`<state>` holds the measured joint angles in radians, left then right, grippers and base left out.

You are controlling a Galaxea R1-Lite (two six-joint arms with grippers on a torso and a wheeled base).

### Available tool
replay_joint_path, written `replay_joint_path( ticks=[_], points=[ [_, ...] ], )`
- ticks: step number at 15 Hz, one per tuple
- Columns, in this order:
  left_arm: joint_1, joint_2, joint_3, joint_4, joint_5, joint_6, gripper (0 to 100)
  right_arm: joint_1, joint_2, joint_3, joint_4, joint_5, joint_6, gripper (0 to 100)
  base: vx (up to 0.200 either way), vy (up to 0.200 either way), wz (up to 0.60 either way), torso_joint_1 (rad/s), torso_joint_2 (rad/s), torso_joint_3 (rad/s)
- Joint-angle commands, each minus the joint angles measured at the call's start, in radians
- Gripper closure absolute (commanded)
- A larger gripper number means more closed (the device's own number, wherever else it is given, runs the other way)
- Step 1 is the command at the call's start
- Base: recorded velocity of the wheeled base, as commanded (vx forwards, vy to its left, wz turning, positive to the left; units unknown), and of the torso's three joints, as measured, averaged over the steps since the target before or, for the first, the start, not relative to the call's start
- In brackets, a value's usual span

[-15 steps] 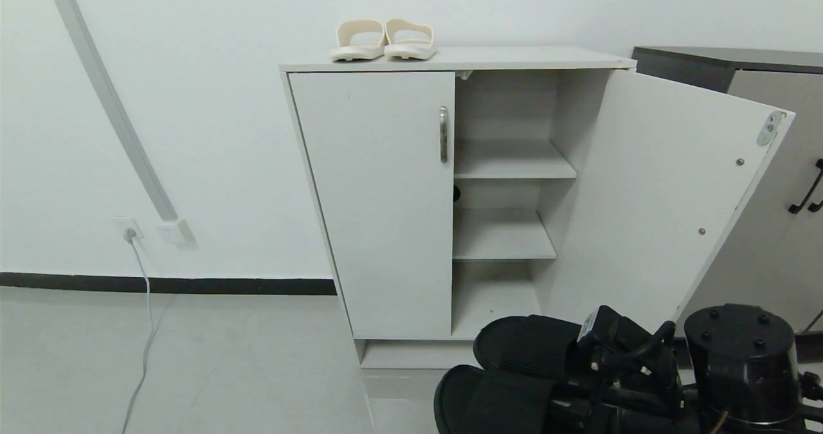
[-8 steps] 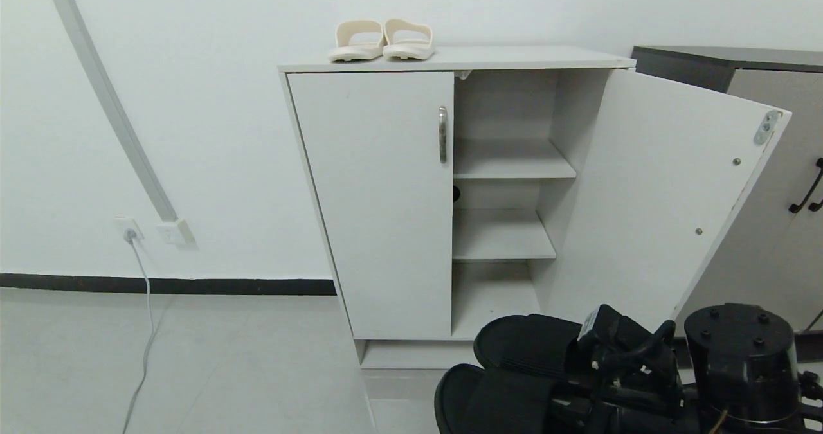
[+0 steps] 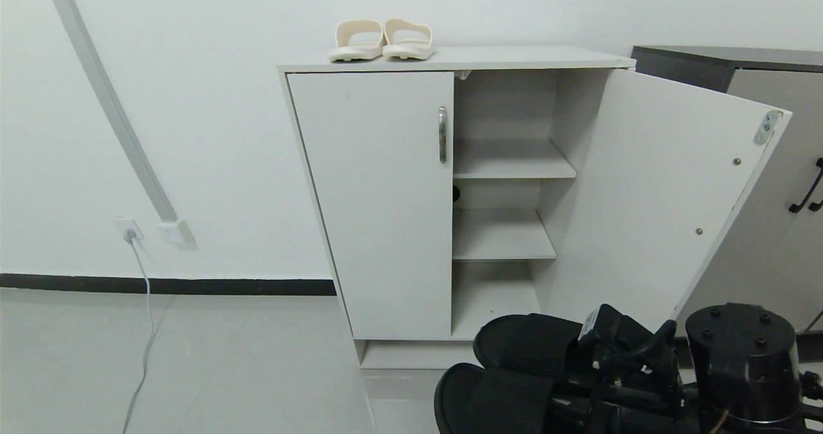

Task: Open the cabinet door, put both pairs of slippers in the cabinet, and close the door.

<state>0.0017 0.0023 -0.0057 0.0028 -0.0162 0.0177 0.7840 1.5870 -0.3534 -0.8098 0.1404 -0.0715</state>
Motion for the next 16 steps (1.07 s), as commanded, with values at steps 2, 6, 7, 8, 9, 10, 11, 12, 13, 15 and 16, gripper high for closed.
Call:
replay_joint_path(
  ticks=[2, 6, 7, 8, 9, 10, 11, 12, 13, 15, 16],
  points=[
    [0.0, -0.002, 0.004, 0.0, -0.002, 0.001, 100, 0.001, 0.008, -0.006, 0.0, -0.002, -0.001, 100, 0.0, 0.0, 0.0, 0.0, 0.0, 0.0],
    [0.0, -0.002, 0.003, 0.0, -0.002, -0.004, 100, 0.035, 0.117, -0.091, -0.008, -0.206, 0.068, 100, 0.0, 0.0, 0.0, 0.0, 0.0, 0.0],
    [0.0, -0.002, 0.003, 0.0, -0.002, -0.004, 100, 0.075, 0.176, -0.136, -0.026, -0.318, 0.15, 100, 0.0, 0.0, 0.0, 0.0, 0.0, 0.0],
    [0.0, -0.002, 0.003, 0.0, -0.002, -0.005, 100, 0.095, 0.235, -0.196, -0.042, -0.417, 0.219, 100, 0.0, 0.0, 0.0, 0.0, 0.0, 0.0],
    [0.0, -0.002, 0.003, 0.0, -0.002, -0.005, 100, 0.103, 0.309, -0.272, -0.043, -0.529, 0.268, 100, 0.0, 0.0, 0.0, 0.0, 0.0, 0.0],
    [0.0, -0.002, 0.003, 0.0, -0.002, -0.004, 100, 0.103, 0.387, -0.371, -0.04, -0.644, 0.302, 100, 0.0, 0.0, 0.0, 0.0, 0.0, 0.0],
    [0.0, -0.002, 0.003, 0.0, -0.002, -0.004, 100, 0.092, 0.459, -0.452, -0.042, -0.749, 0.323, 100, 0.0, 0.0, 0.0, 0.0, 0.0, 0.0],
    [0.0, -0.002, 0.003, 0.0, -0.002, -0.004, 100, 0.072, 0.516, -0.522, -0.04, -0.835, 0.335, 100, 0.0, 0.0, 0.0, 0.0, 0.0, 0.0],
    [0.0, -0.002, 0.004, 0.0, -0.002, -0.005, 100, 0.063, 0.548, -0.558, -0.042, -0.889, 0.338, 100, 0.0, 0.0, 0.0, 0.0, 0.0, 0.0],
    [0.0, -0.002, 0.004, 0.0, -0.002, -0.005, 100, 0.049, 0.557, -0.578, -0.045, -0.94, 0.338, 100, 0.0, 0.0, 0.0, 0.0, 0.0, 0.0],
    [0.0, -0.002, 0.003, 0.0, -0.002, -0.005, 100, 0.049, 0.556, -0.578, -0.045, -0.941, 0.338, 100, 0.0, -0.2, 0.0, -0.002, 0.01, 0.007]
  ],
)
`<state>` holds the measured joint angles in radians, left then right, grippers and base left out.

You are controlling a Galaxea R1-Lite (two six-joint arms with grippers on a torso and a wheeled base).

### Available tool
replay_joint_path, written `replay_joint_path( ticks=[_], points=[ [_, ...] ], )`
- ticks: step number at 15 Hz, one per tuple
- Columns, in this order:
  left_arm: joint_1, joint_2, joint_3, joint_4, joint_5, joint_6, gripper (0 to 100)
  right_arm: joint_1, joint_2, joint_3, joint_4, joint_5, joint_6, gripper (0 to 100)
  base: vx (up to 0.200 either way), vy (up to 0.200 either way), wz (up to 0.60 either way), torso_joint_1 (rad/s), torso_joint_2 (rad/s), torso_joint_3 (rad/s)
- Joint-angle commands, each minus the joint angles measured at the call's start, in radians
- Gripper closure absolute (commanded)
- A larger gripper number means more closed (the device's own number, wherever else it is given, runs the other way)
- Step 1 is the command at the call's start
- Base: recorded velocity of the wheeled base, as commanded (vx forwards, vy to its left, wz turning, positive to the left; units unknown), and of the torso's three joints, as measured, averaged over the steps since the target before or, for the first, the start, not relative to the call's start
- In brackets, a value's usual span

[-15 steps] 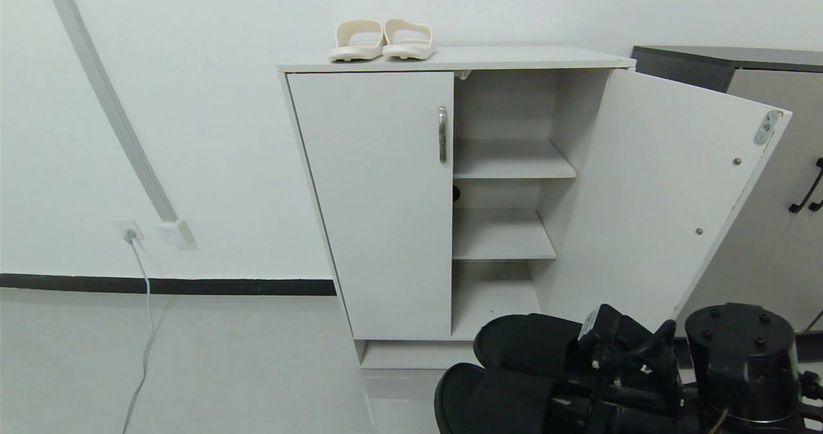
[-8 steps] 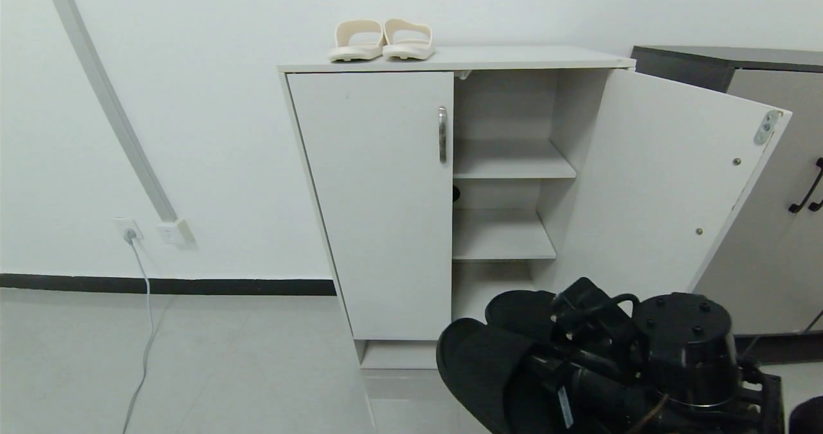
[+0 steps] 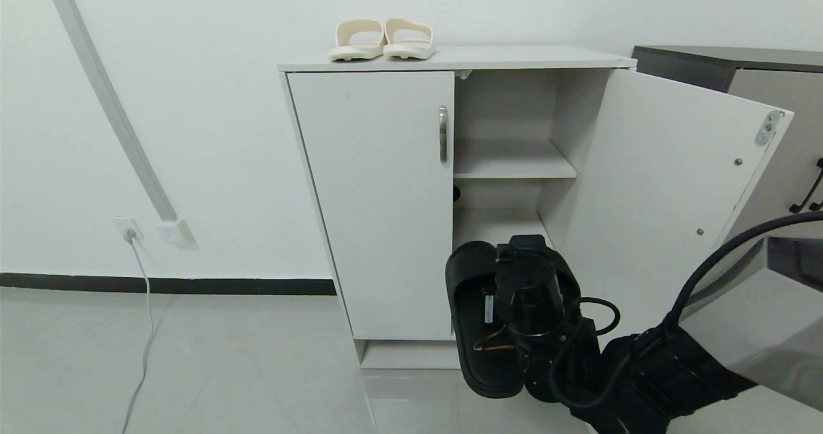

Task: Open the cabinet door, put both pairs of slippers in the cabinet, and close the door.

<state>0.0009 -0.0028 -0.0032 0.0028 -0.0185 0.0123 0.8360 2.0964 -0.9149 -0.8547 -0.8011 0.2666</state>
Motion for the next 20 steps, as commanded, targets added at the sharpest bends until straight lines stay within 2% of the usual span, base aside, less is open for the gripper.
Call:
replay_joint_path(
  ticks=[1, 5, 11, 20],
  points=[
    [0.001, 0.003, 0.002, 0.0, 0.0, 0.0, 100, -0.003, 0.047, -0.016, 0.0, -0.007, 0.0, 100, 0.0, -0.2, 0.0, 0.002, 0.01, 0.002],
    [0.001, 0.004, 0.0, 0.0, 0.0, 0.0, 100, -0.003, 0.047, -0.016, -0.001, -0.009, -0.001, 100, 0.0, -0.2, 0.0, 0.006, 0.0, 0.002],
    [0.001, 0.003, 0.0, 0.0, 0.002, 0.0, 100, -0.003, 0.063, -0.039, -0.015, 0.002, -0.026, 100, 0.0, 0.0, 0.0, 0.0, 0.0, 0.0],
    [0.001, 0.003, 0.0, 0.0, 0.003, -0.005, 100, -0.094, 0.097, -0.058, -0.015, 0.002, -0.06, 100, 0.0, 0.0, 0.0, 0.0, 0.0, 0.0]
  ],
)
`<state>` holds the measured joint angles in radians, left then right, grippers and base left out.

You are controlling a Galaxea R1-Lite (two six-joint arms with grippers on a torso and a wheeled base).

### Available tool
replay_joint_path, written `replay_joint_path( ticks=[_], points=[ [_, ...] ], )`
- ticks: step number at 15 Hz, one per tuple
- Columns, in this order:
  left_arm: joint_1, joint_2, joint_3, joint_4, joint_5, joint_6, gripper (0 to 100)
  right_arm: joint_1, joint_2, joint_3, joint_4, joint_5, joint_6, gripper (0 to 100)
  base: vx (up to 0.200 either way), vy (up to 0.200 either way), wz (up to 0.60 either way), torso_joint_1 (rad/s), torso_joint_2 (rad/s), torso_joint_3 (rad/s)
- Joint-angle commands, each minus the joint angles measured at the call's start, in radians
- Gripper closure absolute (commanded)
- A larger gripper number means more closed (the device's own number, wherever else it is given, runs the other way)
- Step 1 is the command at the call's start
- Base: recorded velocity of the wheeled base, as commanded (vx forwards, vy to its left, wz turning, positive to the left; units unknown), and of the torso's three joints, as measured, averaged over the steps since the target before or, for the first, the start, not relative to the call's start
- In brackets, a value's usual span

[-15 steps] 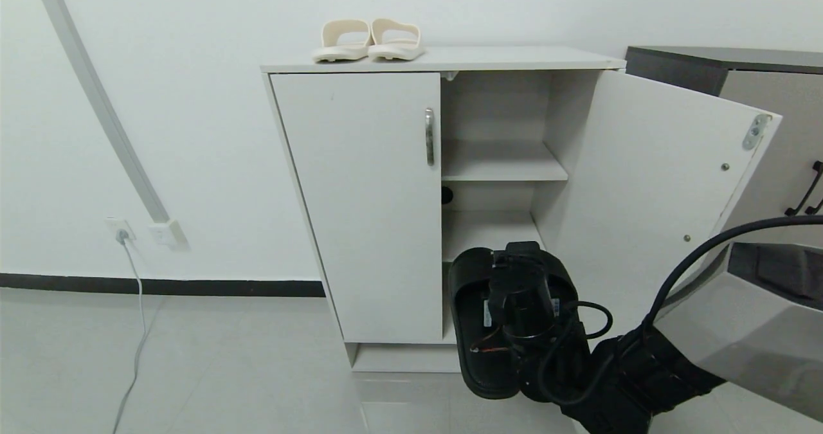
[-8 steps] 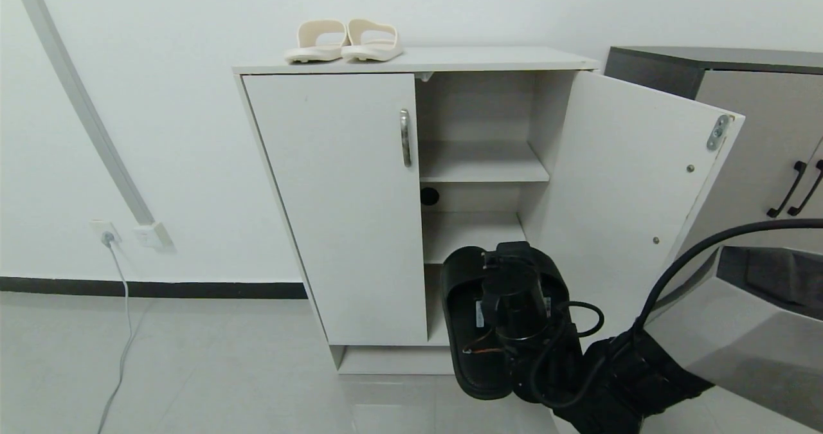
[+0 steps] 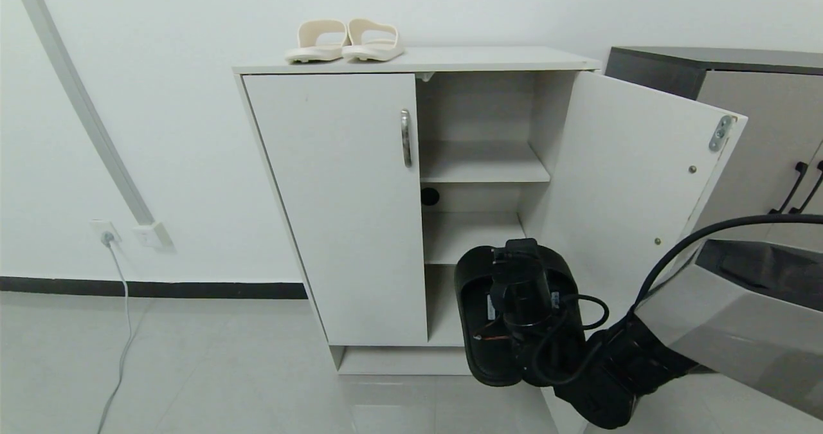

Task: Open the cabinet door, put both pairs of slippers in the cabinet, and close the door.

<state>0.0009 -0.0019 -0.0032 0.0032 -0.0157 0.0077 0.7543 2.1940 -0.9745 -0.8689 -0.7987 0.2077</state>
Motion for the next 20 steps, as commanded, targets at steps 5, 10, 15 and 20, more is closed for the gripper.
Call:
replay_joint_path(
  ticks=[5, 10, 15, 20],
  points=[
    [0.001, 0.002, 0.0, 0.0, 0.0, -0.014, 100, -0.038, 0.006, 0.007, 0.002, 0.001, -0.002, 100, 0.0, 0.0, 0.0, 0.0, 0.0, 0.0],
    [0.001, 0.002, 0.0, 0.0, 0.0, -0.012, 100, -0.061, 0.01, 0.007, 0.005, 0.001, -0.007, 100, 0.0, 0.0, 0.0, 0.0, 0.0, 0.0],
    [0.001, 0.002, 0.0, 0.0, 0.0, -0.014, 100, -0.055, 0.009, 0.008, 0.001, -0.002, -0.01, 100, 0.0, 0.0, 0.0, 0.0, 0.0, 0.0],
    [0.001, 0.002, 0.0, -0.002, 0.002, -0.012, 100, 0.019, 0.084, -0.053, -0.033, 0.088, -0.005, 100, 0.0, 0.0, 0.0, 0.0, 0.0, 0.0]
  ],
)
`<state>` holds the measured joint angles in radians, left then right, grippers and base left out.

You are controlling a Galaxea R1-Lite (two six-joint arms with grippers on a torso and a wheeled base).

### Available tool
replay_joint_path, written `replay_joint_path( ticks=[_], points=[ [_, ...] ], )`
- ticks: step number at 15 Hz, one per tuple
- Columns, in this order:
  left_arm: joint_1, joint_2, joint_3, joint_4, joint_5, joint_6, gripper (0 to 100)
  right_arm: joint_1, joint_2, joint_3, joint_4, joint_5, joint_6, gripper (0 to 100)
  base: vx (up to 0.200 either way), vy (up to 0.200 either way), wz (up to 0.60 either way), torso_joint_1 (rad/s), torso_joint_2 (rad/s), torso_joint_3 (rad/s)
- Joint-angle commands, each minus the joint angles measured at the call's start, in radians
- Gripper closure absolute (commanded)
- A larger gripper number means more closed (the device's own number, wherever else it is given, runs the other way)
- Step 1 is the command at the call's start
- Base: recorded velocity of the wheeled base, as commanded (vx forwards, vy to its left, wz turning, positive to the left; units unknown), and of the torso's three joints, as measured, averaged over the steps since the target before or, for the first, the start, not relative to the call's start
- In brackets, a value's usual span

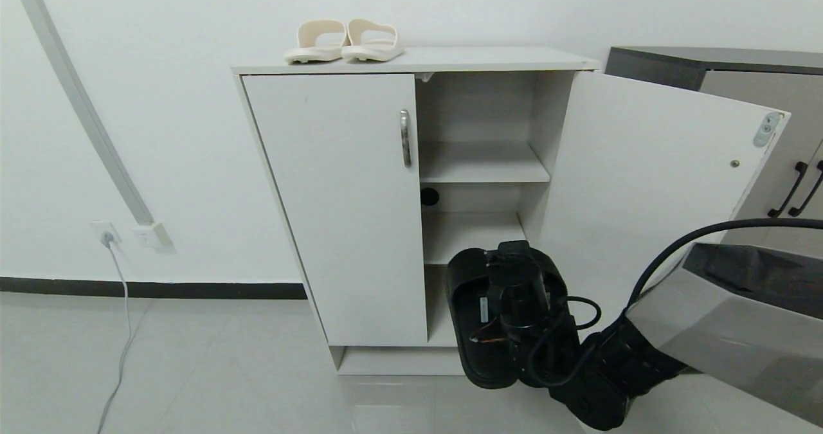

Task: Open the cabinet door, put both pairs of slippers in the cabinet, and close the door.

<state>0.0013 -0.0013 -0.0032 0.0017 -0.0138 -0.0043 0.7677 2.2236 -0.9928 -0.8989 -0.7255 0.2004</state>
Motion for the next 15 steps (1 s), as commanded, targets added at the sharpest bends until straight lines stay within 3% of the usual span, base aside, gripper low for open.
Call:
replay_joint_path(
  ticks=[1, 8, 15],
  points=[
    [0.0, 0.001, 0.0, 0.0, 0.0, 0.0, 100, -0.001, 0.123, -0.09, -0.018, 0.015, 0.007, 100, 0.0, 0.0, 0.0, 0.0, 0.0, 0.0],
    [0.0, 0.001, 0.0, 0.001, 0.0, 0.001, 100, -0.016, 0.246, -0.181, -0.072, 0.012, 0.013, 100, 0.0, 0.0, 0.0, 0.0, 0.0, 0.0],
    [0.0, 0.001, 0.0, 0.001, -0.002, 0.001, 100, -0.016, 0.258, -0.188, -0.084, 0.012, 0.014, 100, 0.0, 0.0, 0.0, 0.002, 0.0, -0.168]
  ],
)
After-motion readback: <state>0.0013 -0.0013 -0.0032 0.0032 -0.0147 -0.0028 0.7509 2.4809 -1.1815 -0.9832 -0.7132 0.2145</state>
